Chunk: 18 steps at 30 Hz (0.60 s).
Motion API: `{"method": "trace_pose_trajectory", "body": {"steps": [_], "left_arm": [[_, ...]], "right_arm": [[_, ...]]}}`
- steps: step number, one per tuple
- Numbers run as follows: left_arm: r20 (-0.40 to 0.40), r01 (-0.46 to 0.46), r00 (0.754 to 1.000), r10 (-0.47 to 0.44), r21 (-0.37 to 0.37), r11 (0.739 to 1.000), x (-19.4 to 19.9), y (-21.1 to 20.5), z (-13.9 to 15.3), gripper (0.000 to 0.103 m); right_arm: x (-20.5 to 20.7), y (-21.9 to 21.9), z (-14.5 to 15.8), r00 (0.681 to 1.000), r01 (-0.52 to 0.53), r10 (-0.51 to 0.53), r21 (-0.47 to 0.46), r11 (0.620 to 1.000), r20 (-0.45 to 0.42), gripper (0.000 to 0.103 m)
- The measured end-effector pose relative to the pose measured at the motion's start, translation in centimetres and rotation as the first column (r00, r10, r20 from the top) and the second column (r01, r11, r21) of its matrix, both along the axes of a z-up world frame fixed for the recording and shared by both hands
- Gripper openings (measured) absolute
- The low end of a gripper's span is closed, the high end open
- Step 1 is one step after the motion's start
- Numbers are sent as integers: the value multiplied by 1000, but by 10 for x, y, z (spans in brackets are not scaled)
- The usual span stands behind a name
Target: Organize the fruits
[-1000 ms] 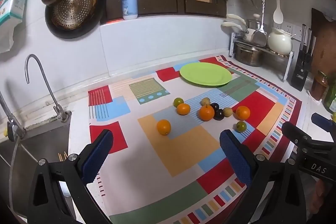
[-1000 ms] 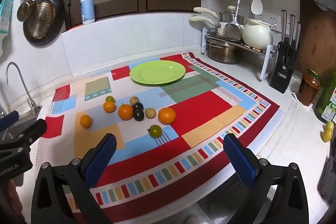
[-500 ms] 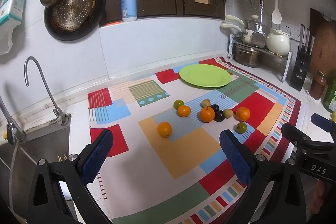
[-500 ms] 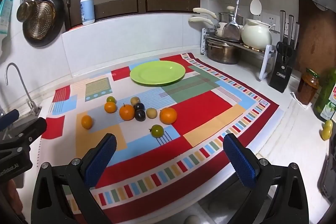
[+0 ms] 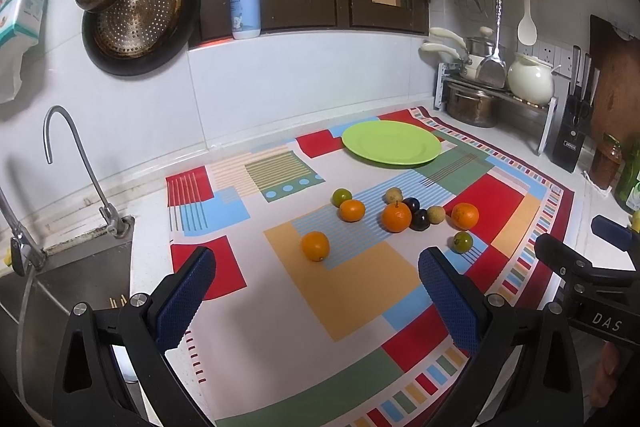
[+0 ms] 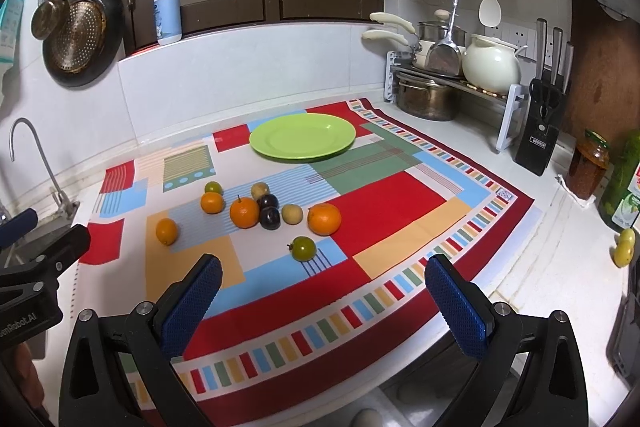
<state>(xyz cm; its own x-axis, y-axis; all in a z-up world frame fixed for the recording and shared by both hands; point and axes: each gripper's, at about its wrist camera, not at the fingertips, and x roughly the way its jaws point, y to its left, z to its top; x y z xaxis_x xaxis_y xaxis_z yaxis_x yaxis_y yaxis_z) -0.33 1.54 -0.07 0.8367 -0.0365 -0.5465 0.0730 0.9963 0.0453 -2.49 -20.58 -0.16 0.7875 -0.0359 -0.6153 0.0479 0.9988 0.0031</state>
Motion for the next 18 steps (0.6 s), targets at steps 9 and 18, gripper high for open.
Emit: {"method": "trace_pose_trajectory", "body": {"steps": [9,18], "left_arm": [[-4,3,1000,-3,3,1000,1,2,0,103],[-1,1,1000,-1,7,1000,1,1,0,103]], "right_arm": [[1,1,-1,1000,0,0,-1,1000,-2,102],[1,1,-2,1000,-1,1,0,1000,-2,102]]}}
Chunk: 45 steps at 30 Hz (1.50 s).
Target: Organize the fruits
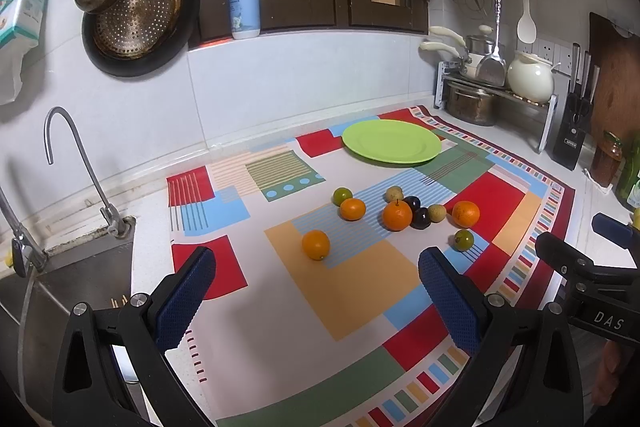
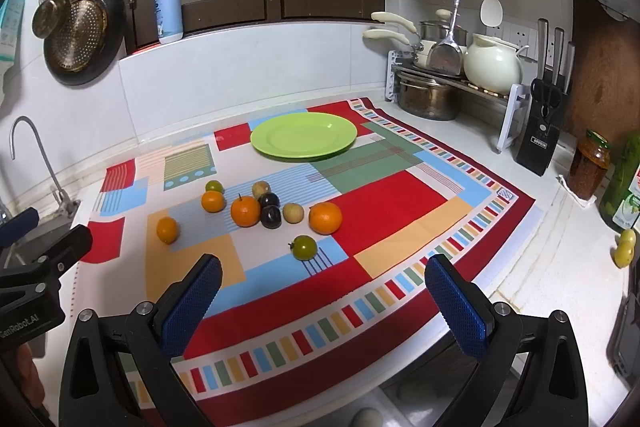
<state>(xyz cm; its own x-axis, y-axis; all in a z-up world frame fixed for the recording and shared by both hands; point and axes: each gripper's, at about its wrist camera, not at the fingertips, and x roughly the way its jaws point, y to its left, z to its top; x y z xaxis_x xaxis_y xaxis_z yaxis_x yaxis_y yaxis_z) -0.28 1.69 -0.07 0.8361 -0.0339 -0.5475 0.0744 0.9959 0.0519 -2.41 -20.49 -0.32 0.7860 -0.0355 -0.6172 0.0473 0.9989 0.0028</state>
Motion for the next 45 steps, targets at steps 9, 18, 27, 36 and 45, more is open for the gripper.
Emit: {"method": "trace_pose_trajectory", "body": {"steps": [9,18,27,36,45], "left_arm": [[-1,2,1000,-2,0,1000,-1,-1,1,103],[-6,3,1000,-3,3,1000,2,-2,3,103],[-15,2,1000,-2,6,1000,13,-1,1,103],[-30,2,1000,-1,17,1000,31,-1,-7,103],[-54,16,998,-14,48,999,56,-3,-21,95]], "right_arm": [[1,2,-1,1000,0,0,-2,1000,-3,102],[3,2,-3,1000,-1,1,2,1000,-7,102],[10,3,-7,1000,-4,4,5,1000,-17,102],[27,2,-12,999,-6,6,14,1000,-47,102],[49,5,-26,996,-7,9,28,1000,-89,102]]}}
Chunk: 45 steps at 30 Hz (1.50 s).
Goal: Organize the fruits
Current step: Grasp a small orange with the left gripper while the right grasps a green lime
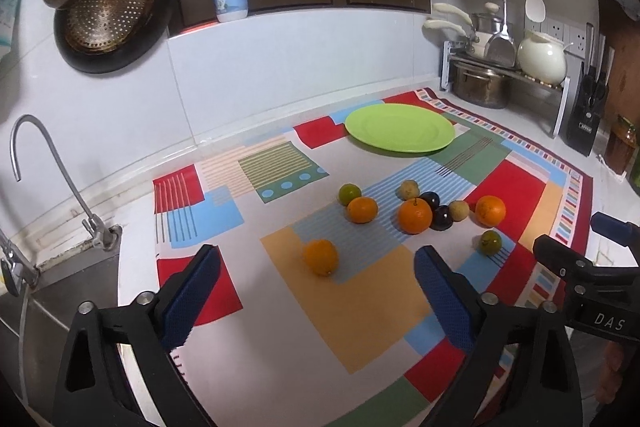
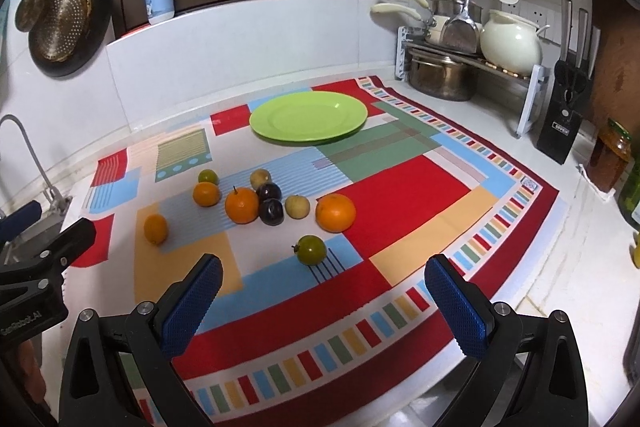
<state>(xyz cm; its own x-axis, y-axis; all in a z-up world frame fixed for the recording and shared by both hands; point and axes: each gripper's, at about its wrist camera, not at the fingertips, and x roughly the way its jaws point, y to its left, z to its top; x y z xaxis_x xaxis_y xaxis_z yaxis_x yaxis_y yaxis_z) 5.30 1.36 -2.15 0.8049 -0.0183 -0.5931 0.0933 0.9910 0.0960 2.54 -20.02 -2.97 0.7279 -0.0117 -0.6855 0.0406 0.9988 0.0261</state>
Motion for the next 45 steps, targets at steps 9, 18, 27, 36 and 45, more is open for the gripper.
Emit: {"method": "trace_pose_trajectory", "body": {"steps": [9,18,27,36,45], "left_arm": [[-56,10,998,-9,11,1000,33,3,-19,80],[-154,53,987,-49,21,998,68,3,-48,68],[-229,53,972,-53,-6,999,88,6,-72,55],[-263,58,963,-61,-21,998,98,7,-84,36],[-258,65,963,-77,-57,996,96,8,-81,34]], "right_arm": [[29,4,-19,999,-1,1,6,1000,-54,90],[60,1,-47,989,44,-40,26,999,-143,72],[76,6,-68,977,24,-17,29,999,-213,58],[84,7,-79,970,12,-5,30,999,-244,40],[82,12,-74,976,-23,29,31,999,-218,29]]}}
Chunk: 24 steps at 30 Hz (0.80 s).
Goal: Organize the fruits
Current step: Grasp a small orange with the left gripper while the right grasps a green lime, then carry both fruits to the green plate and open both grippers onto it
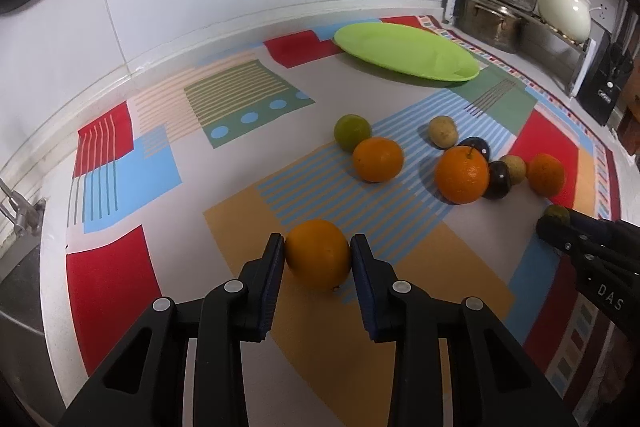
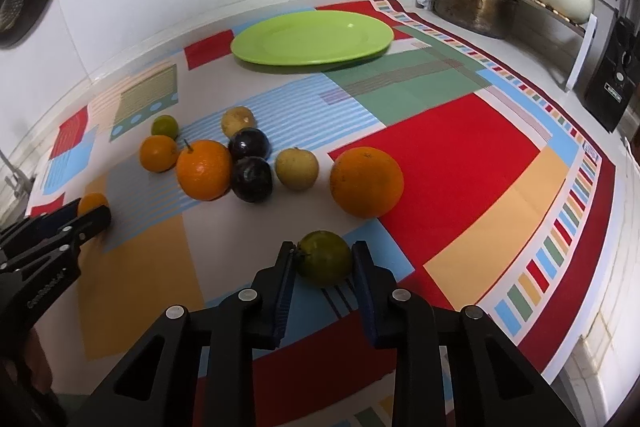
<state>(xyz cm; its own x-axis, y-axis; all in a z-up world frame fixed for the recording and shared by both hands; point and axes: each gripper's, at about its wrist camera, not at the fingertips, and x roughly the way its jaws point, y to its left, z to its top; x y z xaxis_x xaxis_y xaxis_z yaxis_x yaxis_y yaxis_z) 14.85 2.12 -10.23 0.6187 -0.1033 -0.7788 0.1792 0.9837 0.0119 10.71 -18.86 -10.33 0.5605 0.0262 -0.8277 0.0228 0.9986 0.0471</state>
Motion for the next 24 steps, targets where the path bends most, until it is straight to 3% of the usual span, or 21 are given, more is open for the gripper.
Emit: {"method": "trace_pose_trajectory", "body": {"steps": [15,20,24], "left_arm": [[101,40,994,-39,-13,999,-40,-15,50,34],[100,62,993,-56,-53,997,-47,-22,62,34],[135,57,990,-52,-34,998,-48,-32,73,34]], "right_arm": [[-25,3,44,984,-120,115,29,992,136,29],[-31,-1,61,974,-159,147,57,986,171,29],[-33,-4,69,969,-182,167,66,981,181,29]]}}
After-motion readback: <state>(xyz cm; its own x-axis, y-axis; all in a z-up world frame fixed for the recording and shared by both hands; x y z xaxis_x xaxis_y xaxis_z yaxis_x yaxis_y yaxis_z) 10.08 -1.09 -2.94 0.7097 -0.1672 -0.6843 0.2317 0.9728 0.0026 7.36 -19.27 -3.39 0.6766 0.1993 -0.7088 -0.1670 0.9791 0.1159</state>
